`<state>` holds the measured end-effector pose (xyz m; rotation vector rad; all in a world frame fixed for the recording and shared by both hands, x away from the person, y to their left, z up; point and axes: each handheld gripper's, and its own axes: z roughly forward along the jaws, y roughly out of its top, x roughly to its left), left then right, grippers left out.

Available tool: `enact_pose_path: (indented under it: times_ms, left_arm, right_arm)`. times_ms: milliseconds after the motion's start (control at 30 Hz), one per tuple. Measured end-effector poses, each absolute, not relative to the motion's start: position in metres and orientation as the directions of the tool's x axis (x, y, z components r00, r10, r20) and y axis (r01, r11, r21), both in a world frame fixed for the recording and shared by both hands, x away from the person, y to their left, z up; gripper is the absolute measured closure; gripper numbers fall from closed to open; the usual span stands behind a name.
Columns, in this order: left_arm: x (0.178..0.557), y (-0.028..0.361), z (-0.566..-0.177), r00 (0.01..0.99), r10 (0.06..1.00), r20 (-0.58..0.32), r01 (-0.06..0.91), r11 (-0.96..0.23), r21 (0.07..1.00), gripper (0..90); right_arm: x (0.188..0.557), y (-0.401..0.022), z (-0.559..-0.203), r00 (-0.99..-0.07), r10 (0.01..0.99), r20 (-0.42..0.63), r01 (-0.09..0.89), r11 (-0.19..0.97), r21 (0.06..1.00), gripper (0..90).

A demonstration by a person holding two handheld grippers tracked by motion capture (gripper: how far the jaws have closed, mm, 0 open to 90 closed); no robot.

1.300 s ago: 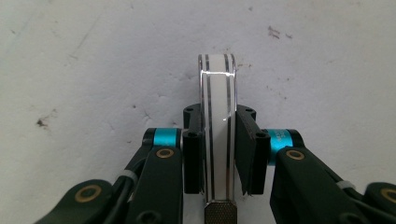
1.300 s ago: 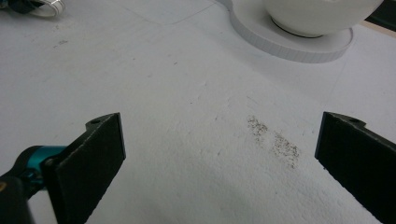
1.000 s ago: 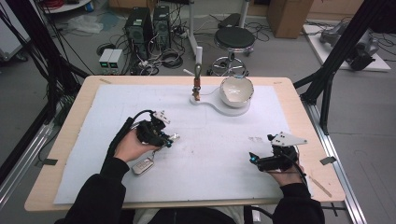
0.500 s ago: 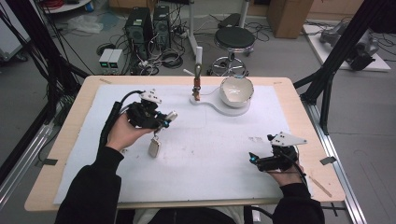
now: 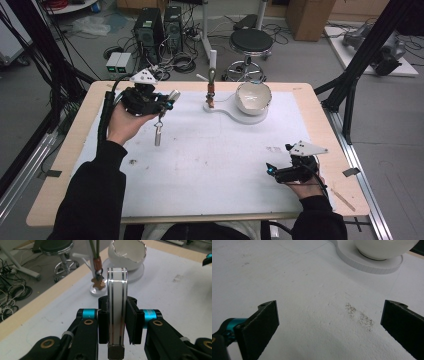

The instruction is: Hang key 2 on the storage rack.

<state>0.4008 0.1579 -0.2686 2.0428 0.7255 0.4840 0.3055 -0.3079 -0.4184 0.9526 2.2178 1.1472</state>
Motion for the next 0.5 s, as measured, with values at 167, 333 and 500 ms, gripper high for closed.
enact_pose_path:
  times_ms: [167, 333, 500]
  left_arm:
    - [0.421, 0.157, -0.251, 0.725, 0.685, 0.070, 0.300, -0.406, 0.864, 74.4]
    - [0.432, 0.157, -0.245, 0.717, 0.692, 0.079, 0.278, -0.388, 0.879, 74.4]
    - [0.448, 0.160, -0.248, 0.679, 0.731, 0.059, 0.331, -0.377, 0.865, 74.4]
  right_arm:
    - [0.307, -0.307, -0.419, -0.648, 0.758, -0.074, 0.376, 0.403, 0.834, 0.6]
    - [0.310, -0.308, -0.418, -0.649, 0.758, -0.069, 0.375, 0.397, 0.838, 0.6]
    - [0.310, -0.306, -0.418, -0.652, 0.755, -0.061, 0.383, 0.398, 0.834, 0.6]
